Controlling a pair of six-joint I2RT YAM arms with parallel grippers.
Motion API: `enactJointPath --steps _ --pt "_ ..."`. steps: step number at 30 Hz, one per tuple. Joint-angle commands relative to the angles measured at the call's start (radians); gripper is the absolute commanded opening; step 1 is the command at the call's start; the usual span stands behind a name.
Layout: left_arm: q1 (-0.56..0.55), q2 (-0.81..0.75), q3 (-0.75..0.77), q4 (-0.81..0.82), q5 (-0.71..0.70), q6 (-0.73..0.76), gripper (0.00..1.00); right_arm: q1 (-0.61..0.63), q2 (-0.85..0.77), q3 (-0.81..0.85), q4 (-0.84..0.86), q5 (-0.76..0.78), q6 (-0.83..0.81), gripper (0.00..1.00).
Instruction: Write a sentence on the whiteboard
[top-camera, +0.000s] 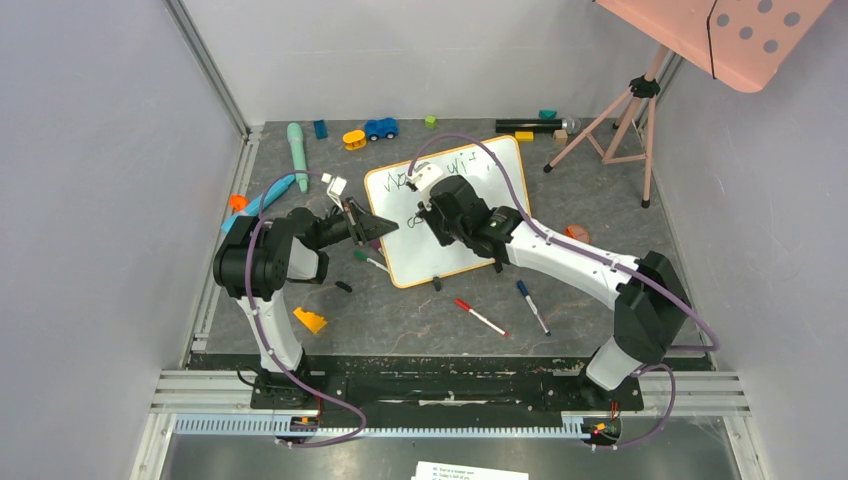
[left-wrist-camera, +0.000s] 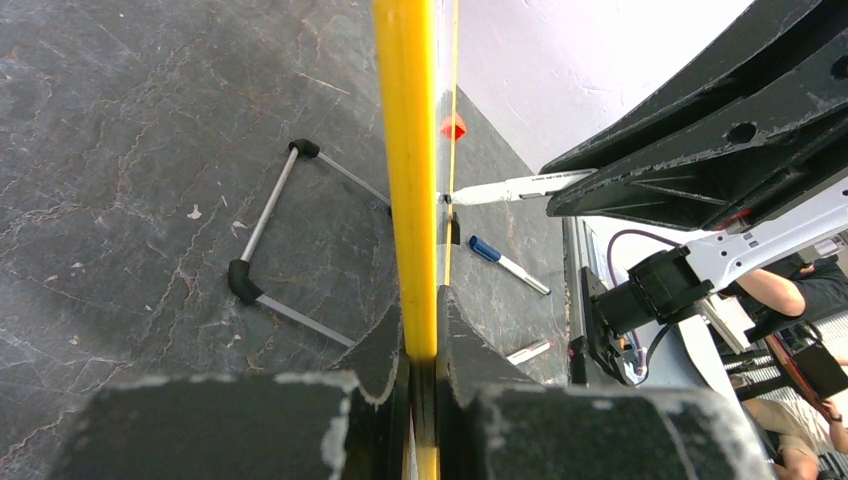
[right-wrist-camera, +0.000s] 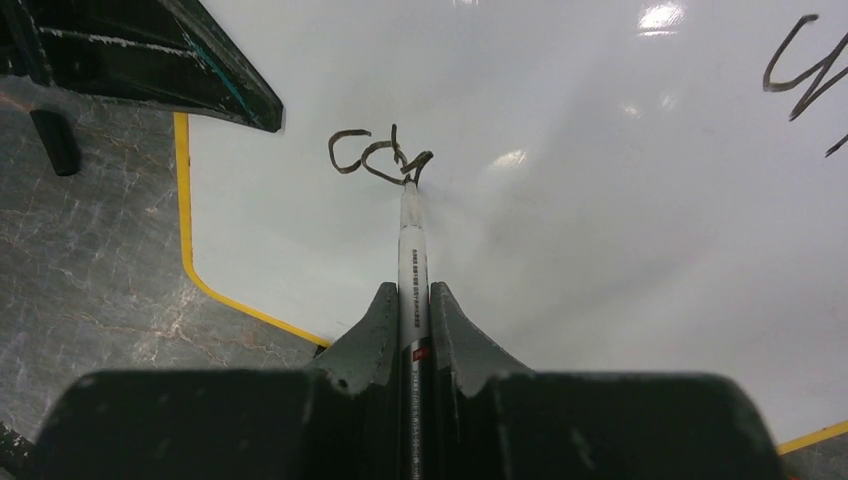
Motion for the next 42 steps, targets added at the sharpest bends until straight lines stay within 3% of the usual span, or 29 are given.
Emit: enactJointPath --steps 1,42 --pt "0.003 0.019 -0.005 0.052 -0.051 0.185 0.02 -0.025 0.04 0.06 0.02 0.052 -0.006 0.0" --pt "0.004 0.017 -0.005 0.052 -0.049 0.186 0.02 -0.061 -0.022 -0.03 0.003 0.073 0.032 0.0"
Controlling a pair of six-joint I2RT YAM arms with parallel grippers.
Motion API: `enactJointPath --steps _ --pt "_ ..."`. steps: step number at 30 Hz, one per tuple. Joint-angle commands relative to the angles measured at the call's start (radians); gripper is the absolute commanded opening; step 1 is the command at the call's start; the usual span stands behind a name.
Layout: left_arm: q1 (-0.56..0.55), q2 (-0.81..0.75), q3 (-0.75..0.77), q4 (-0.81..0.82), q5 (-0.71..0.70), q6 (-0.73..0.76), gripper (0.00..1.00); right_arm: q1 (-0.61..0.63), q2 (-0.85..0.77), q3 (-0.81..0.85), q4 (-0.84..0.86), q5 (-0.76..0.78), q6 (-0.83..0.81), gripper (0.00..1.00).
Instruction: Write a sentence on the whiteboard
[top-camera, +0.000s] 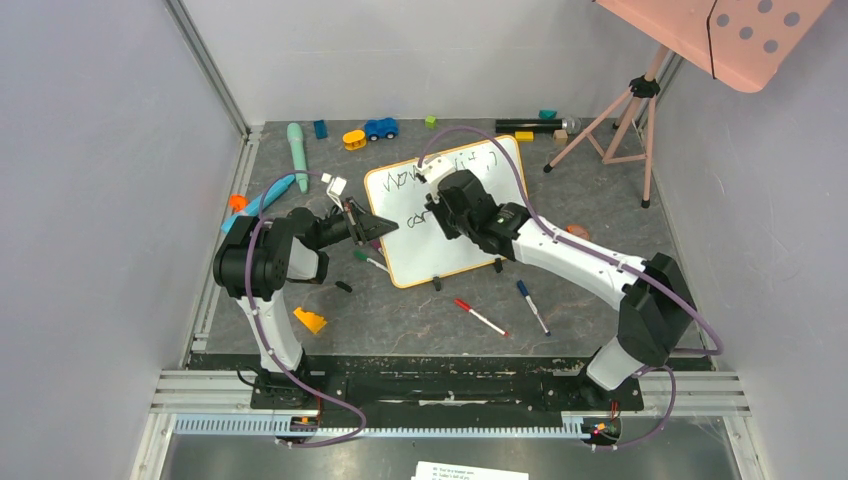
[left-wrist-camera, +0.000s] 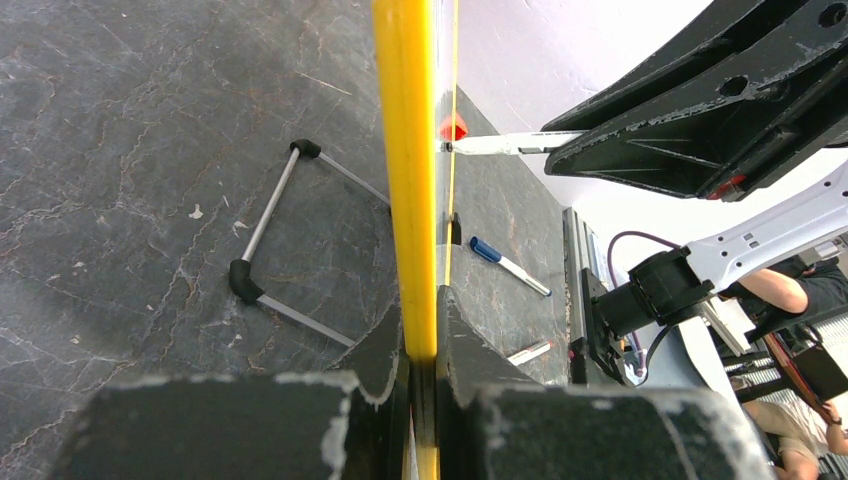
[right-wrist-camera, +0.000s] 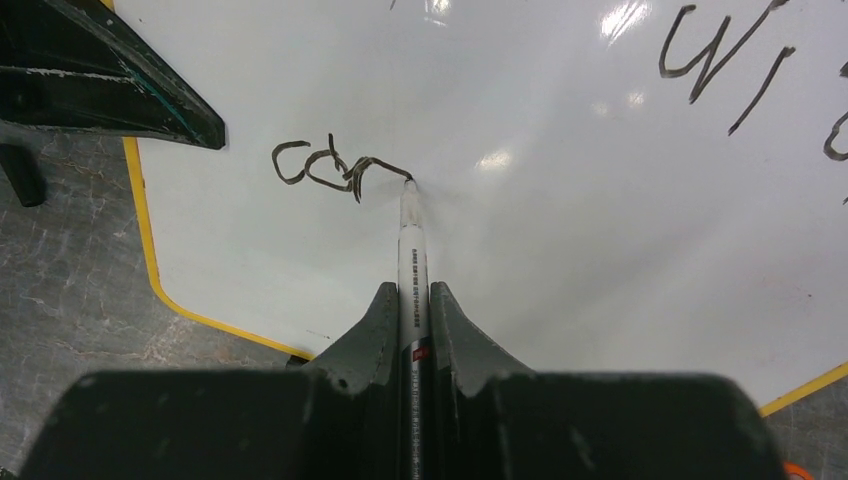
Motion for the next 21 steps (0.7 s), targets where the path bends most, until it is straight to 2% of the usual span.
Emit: enactJointPath --steps 1,10,21 --pt "0.004 0.017 -0.005 0.053 -0.046 0.188 0.02 -0.025 -0.013 -0.049 0.0 0.035 0.026 0.0" --pt "0.002 0.015 -0.007 0.053 -0.046 0.187 0.02 -0.026 -0.03 -0.088 -0.002 -0.005 0.027 0.0" --pt "0.003 0.017 -0.003 0.053 -0.045 0.186 0.02 -0.026 -0.093 -0.015 0.034 -0.035 0.012 0.0"
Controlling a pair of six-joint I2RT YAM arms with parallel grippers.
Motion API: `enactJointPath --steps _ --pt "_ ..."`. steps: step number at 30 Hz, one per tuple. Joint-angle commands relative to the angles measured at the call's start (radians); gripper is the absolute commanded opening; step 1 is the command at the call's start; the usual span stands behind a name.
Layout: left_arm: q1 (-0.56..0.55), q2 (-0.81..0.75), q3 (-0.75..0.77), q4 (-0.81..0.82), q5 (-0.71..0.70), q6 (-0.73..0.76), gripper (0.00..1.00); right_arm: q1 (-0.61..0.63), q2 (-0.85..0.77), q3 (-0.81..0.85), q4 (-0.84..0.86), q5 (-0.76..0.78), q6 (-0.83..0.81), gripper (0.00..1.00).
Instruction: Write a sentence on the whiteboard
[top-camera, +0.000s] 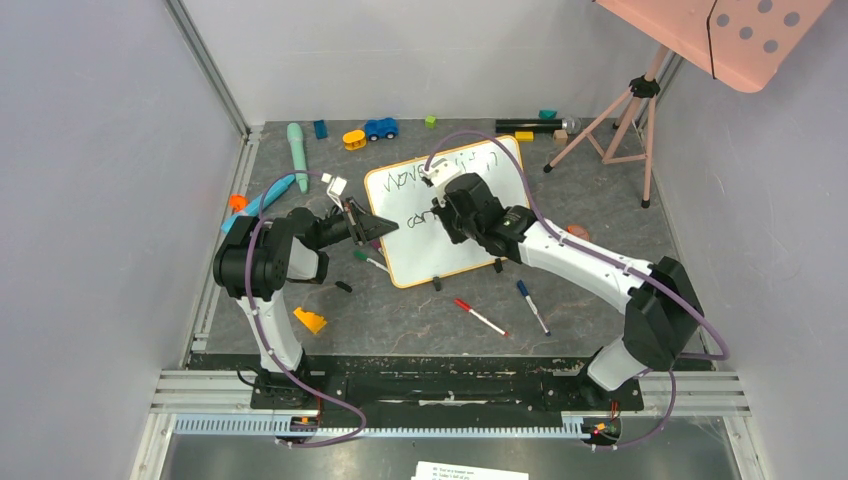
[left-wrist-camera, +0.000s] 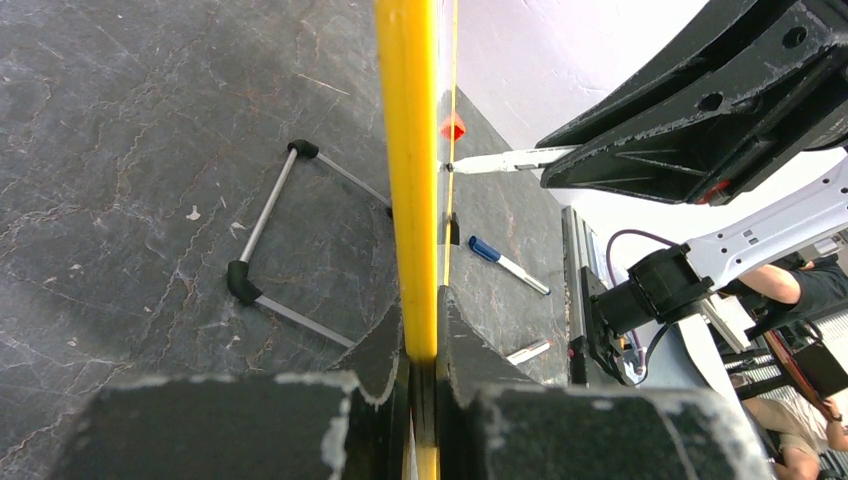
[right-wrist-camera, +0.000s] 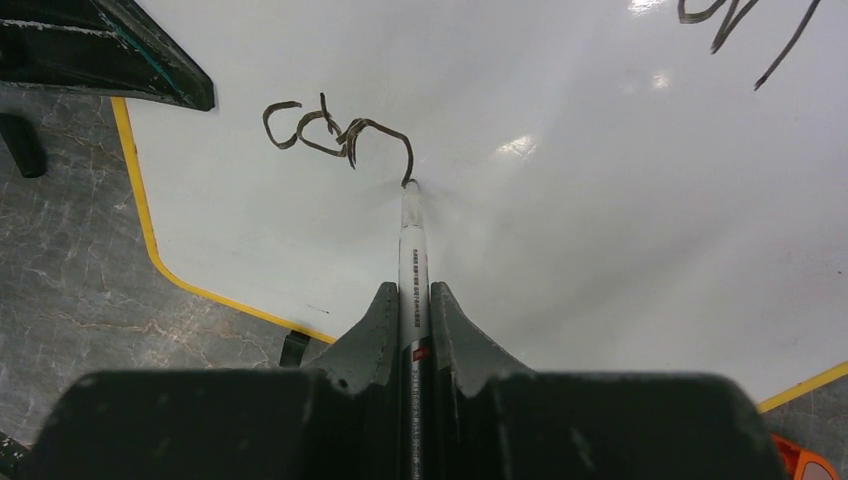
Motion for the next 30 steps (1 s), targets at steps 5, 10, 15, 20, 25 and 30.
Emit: enactJointPath --steps 5,10,15,20,25,30 --pt "0.004 0.02 -0.002 0.051 -0.049 0.184 0.02 -0.014 -0.045 0.052 0.04 0.047 -0.009 0.0" --pt "0.004 0.015 -0.006 0.051 -0.049 0.186 0.02 -0.024 -0.027 0.081 0.04 0.054 -0.009 0.0" --pt "0.004 0.019 -0.005 0.051 -0.049 0.186 0.02 -0.034 -0.001 0.117 0.04 0.053 -0.045 0.0" --pt "0.004 0.017 -0.003 0.051 -0.048 0.186 0.02 -0.042 0.022 0.137 0.036 0.055 -0.043 0.0" --pt "0.004 0.017 -0.003 0.051 -0.047 0.187 0.02 -0.043 0.035 0.142 0.033 0.049 -0.043 0.0" --pt "0.004 0.017 -0.003 0.051 -0.047 0.185 0.02 -0.043 0.043 0.145 0.029 0.05 -0.043 0.0"
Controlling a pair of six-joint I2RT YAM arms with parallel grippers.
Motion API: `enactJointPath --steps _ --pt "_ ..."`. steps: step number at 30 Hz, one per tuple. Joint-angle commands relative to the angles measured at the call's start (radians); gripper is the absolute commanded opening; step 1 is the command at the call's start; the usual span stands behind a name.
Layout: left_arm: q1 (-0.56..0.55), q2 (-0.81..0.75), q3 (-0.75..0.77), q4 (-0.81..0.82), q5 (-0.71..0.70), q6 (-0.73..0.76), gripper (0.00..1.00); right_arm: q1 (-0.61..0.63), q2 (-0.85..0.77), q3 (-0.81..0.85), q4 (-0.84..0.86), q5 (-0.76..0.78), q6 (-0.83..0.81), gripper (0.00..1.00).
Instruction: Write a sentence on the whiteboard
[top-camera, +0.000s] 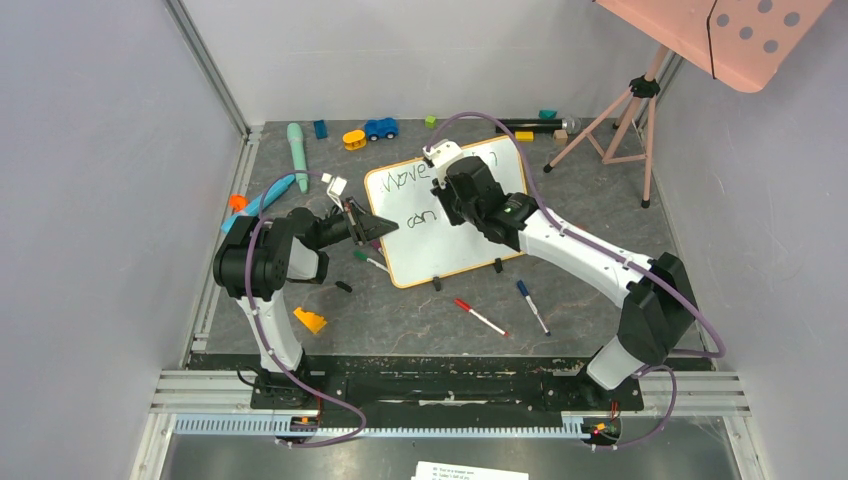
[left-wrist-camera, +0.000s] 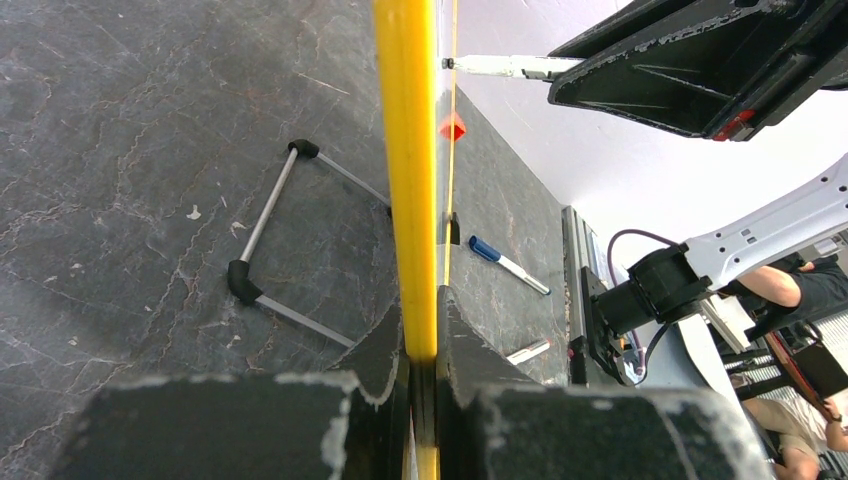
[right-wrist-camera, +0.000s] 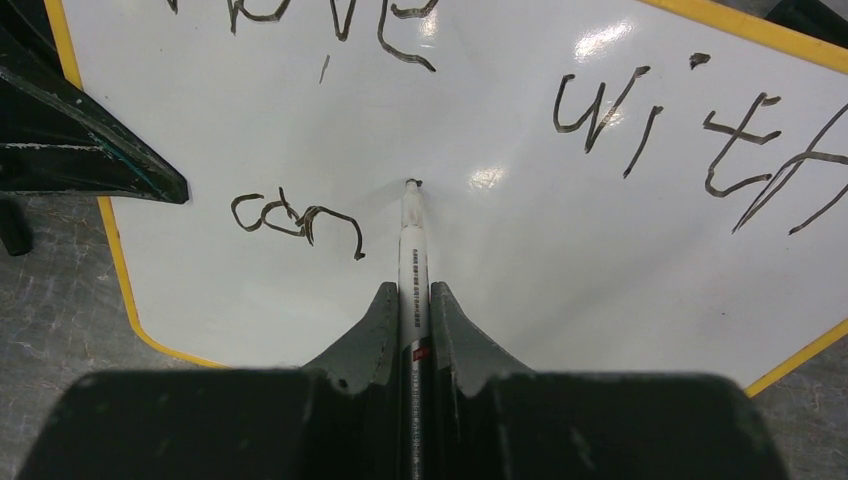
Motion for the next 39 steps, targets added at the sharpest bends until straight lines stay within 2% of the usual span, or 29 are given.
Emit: enactJointPath --steps 1,28,39 --pt "0.004 0.017 -0.003 0.052 -0.048 0.185 0.02 -0.007 0.014 0.047 0.013 0.007 -0.013 0.0" --pt "0.003 0.019 -0.002 0.051 -0.049 0.184 0.02 -0.007 -0.084 -0.161 -0.002 -0.059 0.01 0.0" --pt "0.003 0.021 0.0 0.051 -0.047 0.182 0.02 -0.006 -0.101 -0.112 0.021 -0.073 0.002 0.0"
